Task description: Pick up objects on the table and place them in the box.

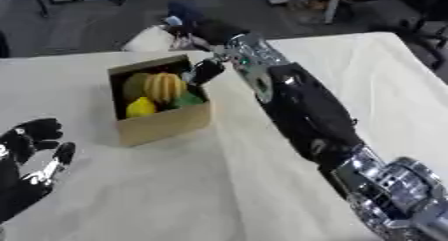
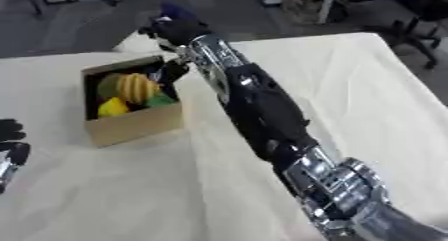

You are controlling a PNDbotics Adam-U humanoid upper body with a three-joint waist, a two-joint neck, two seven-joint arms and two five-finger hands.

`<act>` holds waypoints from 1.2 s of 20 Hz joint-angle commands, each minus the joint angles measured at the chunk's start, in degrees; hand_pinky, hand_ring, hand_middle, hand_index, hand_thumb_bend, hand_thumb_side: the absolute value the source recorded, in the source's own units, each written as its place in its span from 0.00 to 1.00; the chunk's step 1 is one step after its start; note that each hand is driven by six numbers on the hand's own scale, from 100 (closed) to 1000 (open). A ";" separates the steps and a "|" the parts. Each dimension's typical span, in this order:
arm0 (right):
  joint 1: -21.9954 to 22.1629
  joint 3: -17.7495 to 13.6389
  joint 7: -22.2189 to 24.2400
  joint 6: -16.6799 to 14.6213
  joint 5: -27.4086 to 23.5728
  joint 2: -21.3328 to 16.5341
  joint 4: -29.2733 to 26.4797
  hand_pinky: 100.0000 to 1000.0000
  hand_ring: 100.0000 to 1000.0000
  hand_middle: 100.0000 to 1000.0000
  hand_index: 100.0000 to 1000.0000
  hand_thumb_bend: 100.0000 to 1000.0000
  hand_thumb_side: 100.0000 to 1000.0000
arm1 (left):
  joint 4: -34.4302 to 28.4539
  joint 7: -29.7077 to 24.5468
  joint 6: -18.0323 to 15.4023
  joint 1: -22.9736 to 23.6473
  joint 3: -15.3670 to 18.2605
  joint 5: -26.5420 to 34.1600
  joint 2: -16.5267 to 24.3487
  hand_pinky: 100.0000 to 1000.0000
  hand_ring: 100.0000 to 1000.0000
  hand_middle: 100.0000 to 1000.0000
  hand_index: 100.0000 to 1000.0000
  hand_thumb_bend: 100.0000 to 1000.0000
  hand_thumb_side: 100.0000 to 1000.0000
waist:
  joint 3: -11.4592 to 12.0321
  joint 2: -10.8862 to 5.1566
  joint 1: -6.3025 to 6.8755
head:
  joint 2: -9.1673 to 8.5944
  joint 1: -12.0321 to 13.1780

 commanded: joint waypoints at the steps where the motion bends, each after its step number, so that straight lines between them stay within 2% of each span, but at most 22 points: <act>1: 3.25 -0.50 -2.60 1.96 -11.10 -7.95 -11.73 0.64 0.66 0.72 0.94 0.00 0.12 | -1.02 0.70 0.00 -0.14 0.85 -0.21 0.99 0.71 0.71 0.66 0.76 0.35 0.35 | -0.83 -1.52 -0.34 | 0.22 1.66; 4: 11.69 -2.12 -6.71 6.19 -23.26 -13.23 -21.76 0.61 0.61 0.67 0.88 0.00 0.14 | -1.10 1.10 0.03 -0.11 1.20 -0.41 1.17 0.71 0.71 0.66 0.76 0.35 0.35 | -1.97 -1.16 -0.59 | 0.31 3.72; 6: 17.58 -3.19 -9.56 8.33 -31.44 -15.04 -26.71 0.59 0.59 0.65 0.83 0.00 0.17 | -1.16 1.37 0.05 -0.14 1.40 -0.48 1.22 0.71 0.71 0.66 0.76 0.35 0.35 | -2.42 -0.90 -0.63 | 0.45 5.32; 8: 23.47 -4.99 -13.25 9.53 -37.59 -14.88 -30.54 0.58 0.57 0.62 0.79 0.00 0.20 | -1.16 1.62 0.11 -0.09 1.57 -0.54 1.26 0.71 0.71 0.66 0.76 0.35 0.35 | -2.71 -0.68 -0.56 | 0.74 7.03; 10: 28.35 -6.72 -17.12 9.39 -42.03 -13.23 -33.14 0.57 0.57 0.60 0.78 0.00 0.22 | -1.14 1.79 0.16 -0.05 1.71 -0.58 1.22 0.71 0.71 0.67 0.76 0.35 0.35 | -2.88 -0.49 -0.39 | 1.15 8.64; 12: 32.58 -8.03 -19.93 8.22 -44.48 -10.71 -34.82 0.57 0.57 0.61 0.79 0.00 0.25 | -1.11 1.94 0.18 -0.02 1.84 -0.59 1.13 0.71 0.71 0.67 0.76 0.35 0.35 | -3.02 -0.36 -0.19 | 1.90 10.02; 15: 36.78 -9.31 -21.76 6.76 -45.85 -6.95 -35.94 0.57 0.57 0.61 0.79 0.00 0.29 | -1.06 2.14 0.23 0.03 1.97 -0.57 1.12 0.72 0.71 0.67 0.76 0.35 0.35 | -3.51 -0.19 0.13 | 3.10 11.38; 18: 39.25 -9.98 -22.88 6.01 -46.75 -3.86 -36.79 0.57 0.57 0.60 0.79 0.00 0.31 | -1.03 2.28 0.23 -0.02 2.03 -0.55 1.01 0.71 0.71 0.67 0.76 0.35 0.35 | -3.85 -0.13 0.27 | 3.72 11.54; 24: 41.87 -9.38 -22.37 5.29 -47.44 -0.60 -37.92 0.57 0.57 0.60 0.79 0.00 0.33 | -0.89 2.68 0.27 0.01 2.02 -0.52 0.86 0.72 0.71 0.67 0.76 0.34 0.35 | -3.81 -0.05 0.37 | 3.81 11.57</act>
